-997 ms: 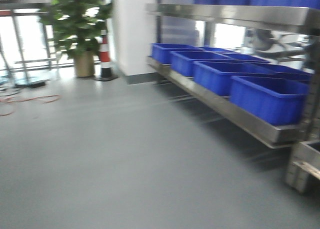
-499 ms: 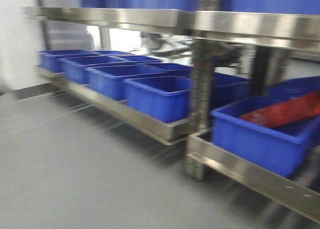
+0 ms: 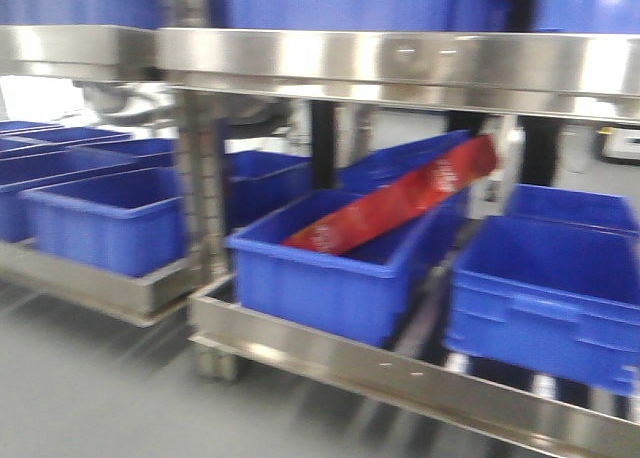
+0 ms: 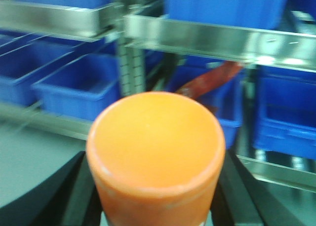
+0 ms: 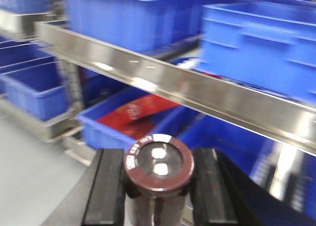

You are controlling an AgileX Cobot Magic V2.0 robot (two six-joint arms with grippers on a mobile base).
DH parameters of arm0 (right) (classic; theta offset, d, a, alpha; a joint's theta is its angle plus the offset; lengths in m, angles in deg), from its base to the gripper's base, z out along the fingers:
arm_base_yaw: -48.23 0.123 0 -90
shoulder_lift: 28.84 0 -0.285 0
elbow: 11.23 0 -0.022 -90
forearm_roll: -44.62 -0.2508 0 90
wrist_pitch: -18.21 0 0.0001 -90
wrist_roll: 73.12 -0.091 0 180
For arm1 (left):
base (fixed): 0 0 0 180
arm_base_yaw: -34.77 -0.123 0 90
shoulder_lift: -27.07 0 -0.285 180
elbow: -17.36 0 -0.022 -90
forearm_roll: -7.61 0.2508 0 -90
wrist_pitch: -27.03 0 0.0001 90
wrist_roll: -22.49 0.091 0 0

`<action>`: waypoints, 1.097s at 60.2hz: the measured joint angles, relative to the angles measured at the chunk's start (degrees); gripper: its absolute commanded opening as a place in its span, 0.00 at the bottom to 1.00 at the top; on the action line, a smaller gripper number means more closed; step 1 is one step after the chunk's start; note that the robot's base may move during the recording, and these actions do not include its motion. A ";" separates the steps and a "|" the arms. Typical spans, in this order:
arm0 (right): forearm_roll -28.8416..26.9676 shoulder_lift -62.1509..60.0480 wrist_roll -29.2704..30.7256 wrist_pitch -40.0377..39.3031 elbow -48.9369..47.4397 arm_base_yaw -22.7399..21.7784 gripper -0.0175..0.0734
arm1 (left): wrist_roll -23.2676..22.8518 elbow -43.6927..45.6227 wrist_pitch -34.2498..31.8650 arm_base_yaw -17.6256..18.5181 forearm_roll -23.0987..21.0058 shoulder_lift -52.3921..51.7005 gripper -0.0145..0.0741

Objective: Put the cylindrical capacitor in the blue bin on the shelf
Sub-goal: 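Drive up to the blue bins on the steel shelf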

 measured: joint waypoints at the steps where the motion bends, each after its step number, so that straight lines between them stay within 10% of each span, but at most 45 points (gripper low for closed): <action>1: 0.00 0.00 0.00 0.00 0.00 0.00 0.01 | 0.00 0.00 0.00 0.00 0.00 0.00 0.04; 66: 0.00 0.00 0.00 0.00 0.00 0.00 0.01 | 0.00 0.00 0.00 0.00 0.00 0.00 0.04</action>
